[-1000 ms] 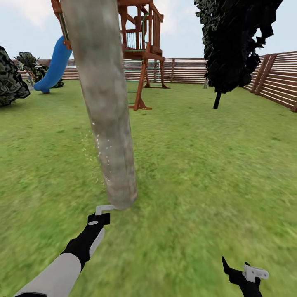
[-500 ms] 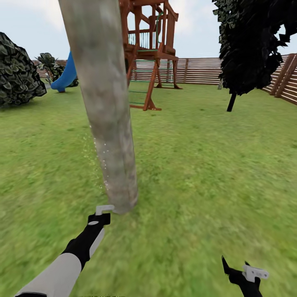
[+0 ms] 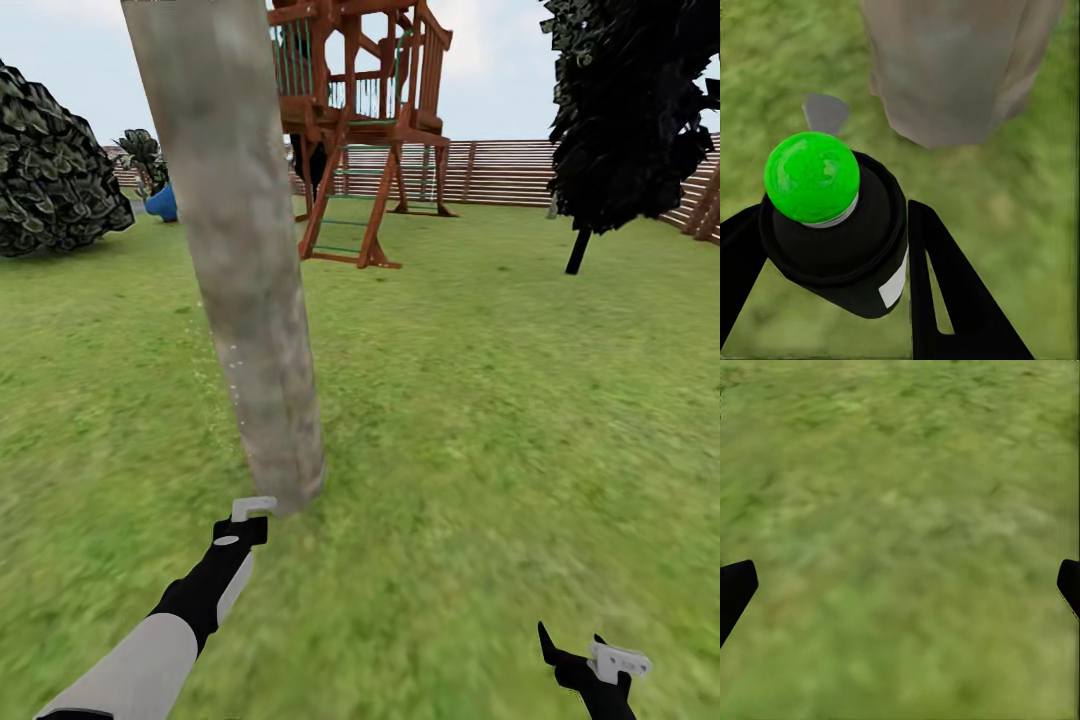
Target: In the garden, pick up the pesticide atomizer on the floor and spray pesticide onto both trees until each tree trunk is fully covered.
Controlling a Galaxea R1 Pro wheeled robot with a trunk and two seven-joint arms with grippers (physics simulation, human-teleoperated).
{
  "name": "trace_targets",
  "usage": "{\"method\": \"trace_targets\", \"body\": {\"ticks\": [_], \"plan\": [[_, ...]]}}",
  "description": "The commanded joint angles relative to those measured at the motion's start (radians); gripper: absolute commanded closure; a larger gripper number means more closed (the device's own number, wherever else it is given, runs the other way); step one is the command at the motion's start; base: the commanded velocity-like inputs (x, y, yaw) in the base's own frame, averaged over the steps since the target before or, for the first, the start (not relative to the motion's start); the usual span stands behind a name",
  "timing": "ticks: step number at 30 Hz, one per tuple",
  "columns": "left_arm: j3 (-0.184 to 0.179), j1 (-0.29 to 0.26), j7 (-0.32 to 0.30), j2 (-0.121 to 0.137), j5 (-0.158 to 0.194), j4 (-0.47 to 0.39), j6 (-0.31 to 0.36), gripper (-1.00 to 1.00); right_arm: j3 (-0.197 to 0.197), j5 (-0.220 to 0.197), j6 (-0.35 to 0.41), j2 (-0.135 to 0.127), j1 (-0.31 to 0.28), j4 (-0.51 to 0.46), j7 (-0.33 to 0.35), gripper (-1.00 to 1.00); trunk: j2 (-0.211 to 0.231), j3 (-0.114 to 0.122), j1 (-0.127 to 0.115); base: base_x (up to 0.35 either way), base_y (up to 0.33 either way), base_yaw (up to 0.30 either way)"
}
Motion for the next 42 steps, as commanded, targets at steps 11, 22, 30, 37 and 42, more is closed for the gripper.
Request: {"method": "trace_targets", "body": {"ticks": [11,22,30,37,42], "plan": [[0.000,0.000,0.000,0.000,-0.001,0.000,0.000,1.00,0.000,0.000,0.000,0.000,0.000,0.000,0.000,-1.00,0.000,0.000,0.000,0.116,-0.262,0.237],[-0.001,0.000,0.000,-0.003,0.004,0.000,-0.001,1.00,-0.002,-0.002,-0.001,-0.001,0.000,-0.001,-0.001,-1.00,0.000,0.000,0.000,0.091,-0.201,0.112],[-0.031,-0.012,-0.011,-0.073,-0.010,-0.015,0.017,1.00,-0.001,0.000,0.000,-0.002,0.000,-0.002,0.000,-1.00,0.000,0.000,0.000,0.000,-0.002,0.007],[-0.048,-0.015,-0.017,-0.020,-0.009,-0.017,0.023,1.00,-0.002,-0.001,0.000,-0.002,0.000,-0.003,-0.001,-1.00,0.000,0.000,0.000,0.000,0.000,0.000],[-0.113,-0.016,-0.012,-0.095,-0.011,-0.036,0.047,1.00,-0.002,-0.001,0.000,-0.002,0.000,-0.002,-0.001,-1.00,0.000,0.000,0.000,-0.011,0.000,0.000]]}}
